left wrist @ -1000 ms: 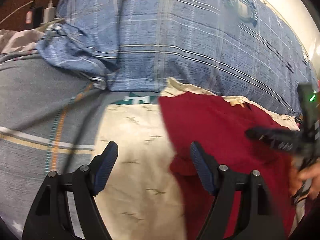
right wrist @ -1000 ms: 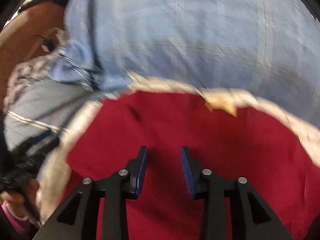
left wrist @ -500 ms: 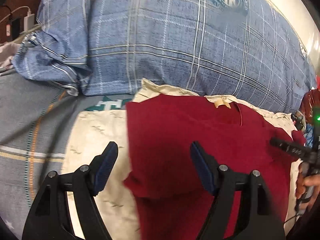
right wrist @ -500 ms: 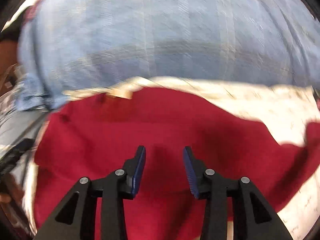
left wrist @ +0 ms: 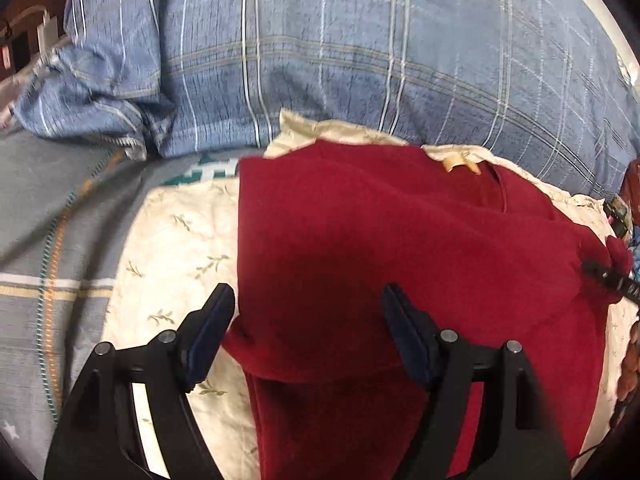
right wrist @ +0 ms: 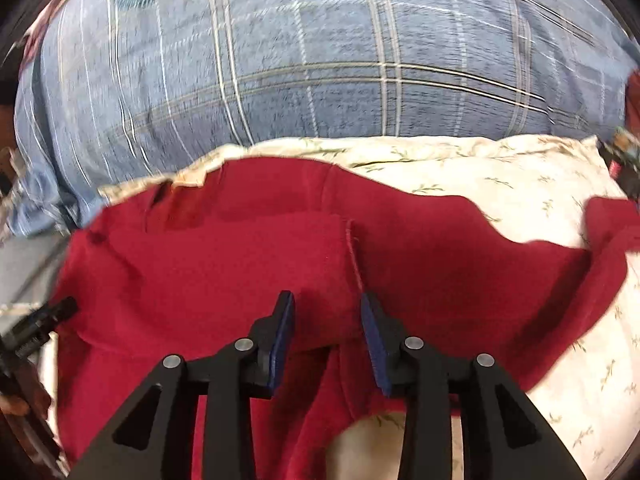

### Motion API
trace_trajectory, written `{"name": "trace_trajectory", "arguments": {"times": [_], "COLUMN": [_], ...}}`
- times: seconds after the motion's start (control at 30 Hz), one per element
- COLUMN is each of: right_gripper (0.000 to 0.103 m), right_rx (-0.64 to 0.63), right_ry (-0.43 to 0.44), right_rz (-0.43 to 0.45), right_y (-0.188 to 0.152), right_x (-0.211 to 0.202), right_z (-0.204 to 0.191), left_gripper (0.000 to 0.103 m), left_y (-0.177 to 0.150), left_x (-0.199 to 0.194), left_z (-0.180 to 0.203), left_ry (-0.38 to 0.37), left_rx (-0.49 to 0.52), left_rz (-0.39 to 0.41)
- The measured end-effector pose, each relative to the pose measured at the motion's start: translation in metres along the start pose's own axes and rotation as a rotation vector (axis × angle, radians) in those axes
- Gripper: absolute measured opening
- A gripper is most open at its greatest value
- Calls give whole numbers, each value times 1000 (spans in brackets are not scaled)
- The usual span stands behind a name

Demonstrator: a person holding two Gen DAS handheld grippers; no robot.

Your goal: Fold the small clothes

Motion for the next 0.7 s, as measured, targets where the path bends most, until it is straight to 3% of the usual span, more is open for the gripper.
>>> {"name": "trace_trajectory", "arguments": {"times": [0.17,0.27,0.43,0.7], "right_gripper": [46,47,47,47], "right_rx": [37,48,6,-55], "right_ry": [-49,-47,-8,28], "right_rz": [34,36,52,24], "right_y": [7,8,3,0], "right_x": [-28,-36,-41,-16], "right_z": [31,36,15,-28], "left_gripper": [76,76,76,76], "left_y": [4,2,-3,-4], "left_x": [-16,-14,-10,-11], "left_z": [13,20,27,24], "left_ry": [-28,-40,-29,-17], "left_rx": [18,15,18,10], "left_rz": [41,34,22,31]}}
Point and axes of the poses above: each gripper's, at about its wrist camera, not at the fingertips, and x roughly the way its jaws point, z to its right, y to its top, the point moved 8 cm from there along x, roughly the way its jaws point, and after that the axes turned 8 degrees about -z, right-handed, at the moved point
